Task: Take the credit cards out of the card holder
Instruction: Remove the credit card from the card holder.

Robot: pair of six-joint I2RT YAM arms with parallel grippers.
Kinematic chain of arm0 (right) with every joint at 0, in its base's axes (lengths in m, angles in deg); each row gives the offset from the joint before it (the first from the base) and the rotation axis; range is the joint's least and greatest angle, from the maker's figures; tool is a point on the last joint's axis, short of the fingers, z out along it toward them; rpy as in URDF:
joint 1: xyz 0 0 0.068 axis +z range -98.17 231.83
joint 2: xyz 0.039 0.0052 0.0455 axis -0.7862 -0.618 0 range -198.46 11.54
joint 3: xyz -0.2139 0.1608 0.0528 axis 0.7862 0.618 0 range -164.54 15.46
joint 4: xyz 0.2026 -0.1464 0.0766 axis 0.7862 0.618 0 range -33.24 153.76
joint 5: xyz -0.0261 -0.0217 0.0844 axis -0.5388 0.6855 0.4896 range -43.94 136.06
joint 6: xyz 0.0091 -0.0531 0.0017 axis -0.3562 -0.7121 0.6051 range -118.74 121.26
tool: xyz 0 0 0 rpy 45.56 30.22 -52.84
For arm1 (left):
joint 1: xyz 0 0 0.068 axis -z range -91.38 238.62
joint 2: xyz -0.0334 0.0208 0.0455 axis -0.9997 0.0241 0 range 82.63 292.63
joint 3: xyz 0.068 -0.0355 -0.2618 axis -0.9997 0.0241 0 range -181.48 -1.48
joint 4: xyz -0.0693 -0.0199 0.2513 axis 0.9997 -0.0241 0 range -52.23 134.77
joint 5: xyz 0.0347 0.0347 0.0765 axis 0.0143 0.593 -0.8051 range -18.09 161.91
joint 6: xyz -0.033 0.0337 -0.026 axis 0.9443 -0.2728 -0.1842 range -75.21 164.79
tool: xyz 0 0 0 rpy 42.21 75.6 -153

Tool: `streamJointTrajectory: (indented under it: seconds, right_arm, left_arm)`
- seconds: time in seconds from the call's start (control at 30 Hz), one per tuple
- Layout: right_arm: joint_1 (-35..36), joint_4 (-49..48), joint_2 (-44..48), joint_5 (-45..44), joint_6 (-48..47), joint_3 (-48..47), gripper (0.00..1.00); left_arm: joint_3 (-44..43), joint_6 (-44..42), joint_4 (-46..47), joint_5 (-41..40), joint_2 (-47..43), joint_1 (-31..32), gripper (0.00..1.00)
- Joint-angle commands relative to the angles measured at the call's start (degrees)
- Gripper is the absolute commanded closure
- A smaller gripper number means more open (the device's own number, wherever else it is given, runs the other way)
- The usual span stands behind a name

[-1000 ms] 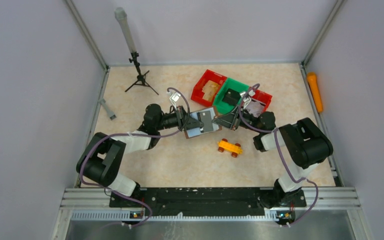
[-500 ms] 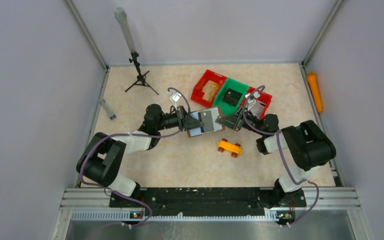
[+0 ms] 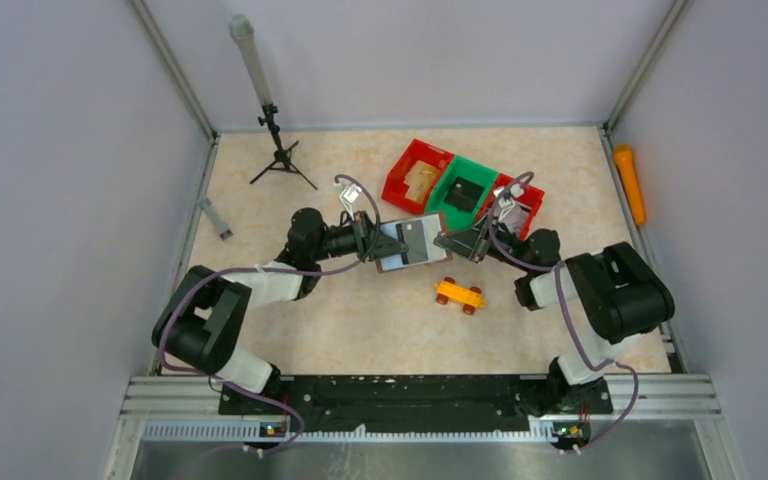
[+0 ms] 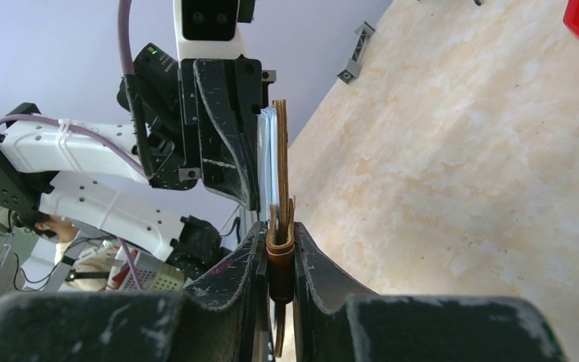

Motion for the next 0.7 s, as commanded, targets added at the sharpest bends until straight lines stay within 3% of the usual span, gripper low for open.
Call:
streamJointTrajectory:
  seconds: [0.0,0.53,0.67]
  right_arm:
    - [-1.9,-12.84,2.08,-1.98,-0.67,0.25,1.0]
    - [-2.72,-11.07,-0.02,-1.47,0.05,-0.77,1.0]
    - [-2.71,-9.4,-3.5,-0.84,1.59,-2.55,1.0]
  left_arm:
    - [-0.21,-0.43,2.57,0.03,-1.95,-0.98,0.99]
    - [1.33,-0.86,2.41,-1.64,-3.97,-2.2,1.0]
    - [3.22,-5.53,-5.11,-6.98,-10.69,-3.73,1.0]
